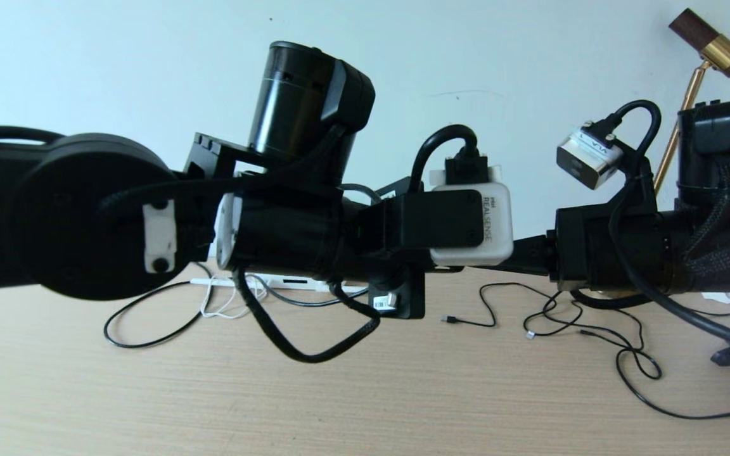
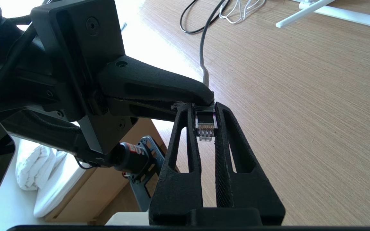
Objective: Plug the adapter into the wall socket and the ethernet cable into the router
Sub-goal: Hand it to the other hand
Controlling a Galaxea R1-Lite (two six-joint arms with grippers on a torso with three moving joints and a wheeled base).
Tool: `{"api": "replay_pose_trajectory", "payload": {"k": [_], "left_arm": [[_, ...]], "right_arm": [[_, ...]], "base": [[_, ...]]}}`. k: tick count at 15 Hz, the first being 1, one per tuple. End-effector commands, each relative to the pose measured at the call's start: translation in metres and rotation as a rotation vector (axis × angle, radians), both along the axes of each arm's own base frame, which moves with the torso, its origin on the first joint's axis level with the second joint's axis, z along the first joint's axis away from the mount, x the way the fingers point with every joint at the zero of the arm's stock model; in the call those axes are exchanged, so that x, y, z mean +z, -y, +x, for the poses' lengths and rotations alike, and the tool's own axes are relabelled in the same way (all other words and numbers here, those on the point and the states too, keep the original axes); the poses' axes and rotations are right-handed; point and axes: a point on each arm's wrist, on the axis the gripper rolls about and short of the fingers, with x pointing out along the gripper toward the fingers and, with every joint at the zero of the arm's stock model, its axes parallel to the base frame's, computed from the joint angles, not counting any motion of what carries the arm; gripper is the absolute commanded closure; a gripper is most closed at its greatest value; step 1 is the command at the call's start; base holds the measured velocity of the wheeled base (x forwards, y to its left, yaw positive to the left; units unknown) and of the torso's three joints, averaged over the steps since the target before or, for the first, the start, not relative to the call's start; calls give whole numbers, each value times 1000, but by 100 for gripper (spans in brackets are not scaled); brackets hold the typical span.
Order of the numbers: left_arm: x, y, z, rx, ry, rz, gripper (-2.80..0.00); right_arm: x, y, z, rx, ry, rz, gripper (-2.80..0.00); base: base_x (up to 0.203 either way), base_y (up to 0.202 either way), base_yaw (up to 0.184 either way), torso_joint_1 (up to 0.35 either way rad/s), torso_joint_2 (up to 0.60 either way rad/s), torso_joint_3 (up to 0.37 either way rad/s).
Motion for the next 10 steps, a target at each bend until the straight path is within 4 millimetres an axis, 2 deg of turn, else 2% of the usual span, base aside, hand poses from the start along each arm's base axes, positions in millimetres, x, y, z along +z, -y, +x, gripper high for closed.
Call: {"api": "replay_pose_trajectory", "payload": {"k": [1,5,10], "left_arm": [[-1,0,0,-2,1,6,-280],[3,-2,-2,-2,14,-10,-280],[13,-22,-19,-2,100,-93,-280]], "right_arm": [[1,0,-1,5,1,6,0],[1,1,-1,-4,-18,11,0],[18,9,-13,-55,-173,139,0]], "base": [[0,0,0,0,0,0],[0,0,0,0,0,0],[0,0,0,0,0,0]]}}
